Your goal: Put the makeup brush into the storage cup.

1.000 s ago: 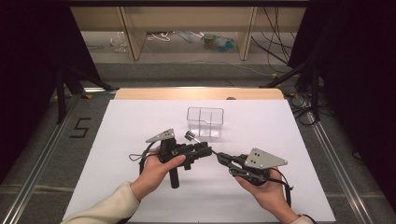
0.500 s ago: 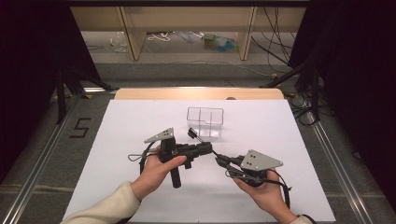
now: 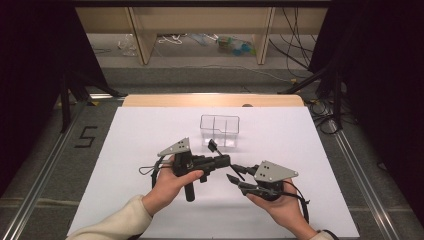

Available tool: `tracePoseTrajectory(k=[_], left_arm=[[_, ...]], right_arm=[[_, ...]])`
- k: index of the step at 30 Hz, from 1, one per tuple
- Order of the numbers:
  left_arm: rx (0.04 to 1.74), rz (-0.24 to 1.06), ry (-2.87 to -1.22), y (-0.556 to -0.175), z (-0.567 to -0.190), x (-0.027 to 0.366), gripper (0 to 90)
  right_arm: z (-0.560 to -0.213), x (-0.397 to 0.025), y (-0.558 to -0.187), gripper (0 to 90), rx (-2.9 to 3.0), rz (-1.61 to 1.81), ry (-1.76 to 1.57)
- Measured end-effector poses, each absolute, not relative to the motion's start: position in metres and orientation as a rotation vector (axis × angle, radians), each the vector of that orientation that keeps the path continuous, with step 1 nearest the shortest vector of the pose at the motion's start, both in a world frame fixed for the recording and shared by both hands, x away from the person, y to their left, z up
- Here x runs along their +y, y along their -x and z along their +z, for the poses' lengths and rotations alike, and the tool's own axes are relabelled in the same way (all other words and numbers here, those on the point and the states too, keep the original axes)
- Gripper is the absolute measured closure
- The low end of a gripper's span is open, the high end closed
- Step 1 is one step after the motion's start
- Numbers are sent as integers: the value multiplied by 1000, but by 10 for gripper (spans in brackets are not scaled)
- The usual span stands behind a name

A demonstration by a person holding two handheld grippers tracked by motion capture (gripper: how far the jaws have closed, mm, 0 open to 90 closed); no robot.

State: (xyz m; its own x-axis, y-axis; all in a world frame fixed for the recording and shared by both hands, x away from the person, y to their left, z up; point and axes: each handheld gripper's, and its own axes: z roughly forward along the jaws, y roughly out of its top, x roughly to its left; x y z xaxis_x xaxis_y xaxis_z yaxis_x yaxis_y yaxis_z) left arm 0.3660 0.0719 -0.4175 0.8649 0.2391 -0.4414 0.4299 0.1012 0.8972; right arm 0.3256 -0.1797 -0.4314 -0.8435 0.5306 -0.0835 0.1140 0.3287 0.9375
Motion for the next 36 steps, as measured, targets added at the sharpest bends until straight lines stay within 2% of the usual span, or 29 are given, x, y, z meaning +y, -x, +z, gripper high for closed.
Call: tracePoseTrajectory(k=[1,5,11,36], left_arm=[[552,-144,-1488,-366,-417,73,852],[539,-105,-1502,-366,-414,75,851],[552,-65,-1519,-365,-411,78,852],[540,99,-1572,-365,-397,91,852]], right_arm=[[-431,-180,-326,606,2224,1523,-571],[-432,-178,-326,488,2257,1528,-583],[-435,-177,-327,389,2253,1541,-609],[-436,-183,-329,311,2280,1530,-656]])
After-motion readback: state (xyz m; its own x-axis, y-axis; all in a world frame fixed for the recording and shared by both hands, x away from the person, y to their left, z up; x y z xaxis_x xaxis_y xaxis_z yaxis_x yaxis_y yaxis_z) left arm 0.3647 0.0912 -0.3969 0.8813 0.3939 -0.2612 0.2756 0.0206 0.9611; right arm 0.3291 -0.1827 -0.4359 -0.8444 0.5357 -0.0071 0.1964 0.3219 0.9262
